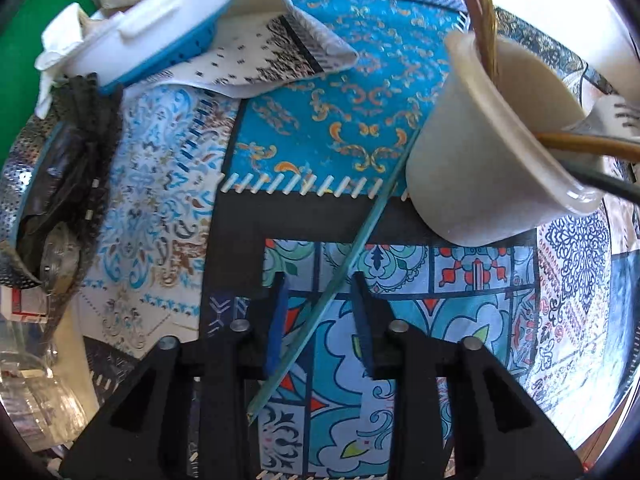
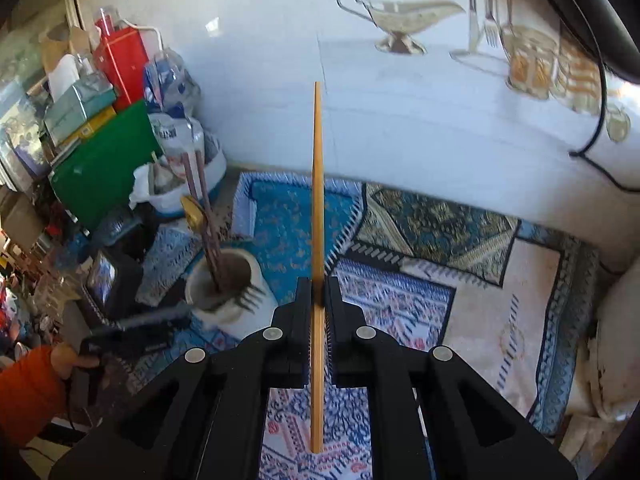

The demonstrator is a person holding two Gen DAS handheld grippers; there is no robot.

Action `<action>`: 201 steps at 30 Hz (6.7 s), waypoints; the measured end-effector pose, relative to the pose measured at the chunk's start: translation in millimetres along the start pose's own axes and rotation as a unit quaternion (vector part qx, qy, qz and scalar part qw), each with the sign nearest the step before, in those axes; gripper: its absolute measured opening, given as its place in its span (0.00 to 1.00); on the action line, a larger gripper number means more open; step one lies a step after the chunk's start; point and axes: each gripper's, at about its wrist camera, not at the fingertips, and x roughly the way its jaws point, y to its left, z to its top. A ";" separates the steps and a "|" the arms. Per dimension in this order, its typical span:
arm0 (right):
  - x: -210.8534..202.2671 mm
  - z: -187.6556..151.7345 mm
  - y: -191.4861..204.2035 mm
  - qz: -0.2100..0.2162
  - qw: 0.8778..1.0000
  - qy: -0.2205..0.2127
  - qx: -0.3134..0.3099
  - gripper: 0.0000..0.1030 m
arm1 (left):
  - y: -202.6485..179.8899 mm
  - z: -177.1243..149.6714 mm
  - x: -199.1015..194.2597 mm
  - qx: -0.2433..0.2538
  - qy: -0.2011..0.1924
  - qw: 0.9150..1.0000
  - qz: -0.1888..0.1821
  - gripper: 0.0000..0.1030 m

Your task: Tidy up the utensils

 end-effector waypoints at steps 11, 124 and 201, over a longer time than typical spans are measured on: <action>67.4 -115.6 -12.2 -0.016 0.981 0.189 0.024 0.06 | -13.4 -44.2 -12.6 0.009 0.034 0.997 -0.065 0.04; 56.4 -28.7 14.3 0.016 0.991 0.130 -0.037 0.06 | -23.8 28.2 -105.9 -0.055 -0.238 0.964 -0.102 0.03; -23.6 -114.2 -49.8 -0.096 0.981 0.069 0.156 0.36 | -218.5 -24.0 -12.8 0.167 -0.001 0.978 -0.123 0.04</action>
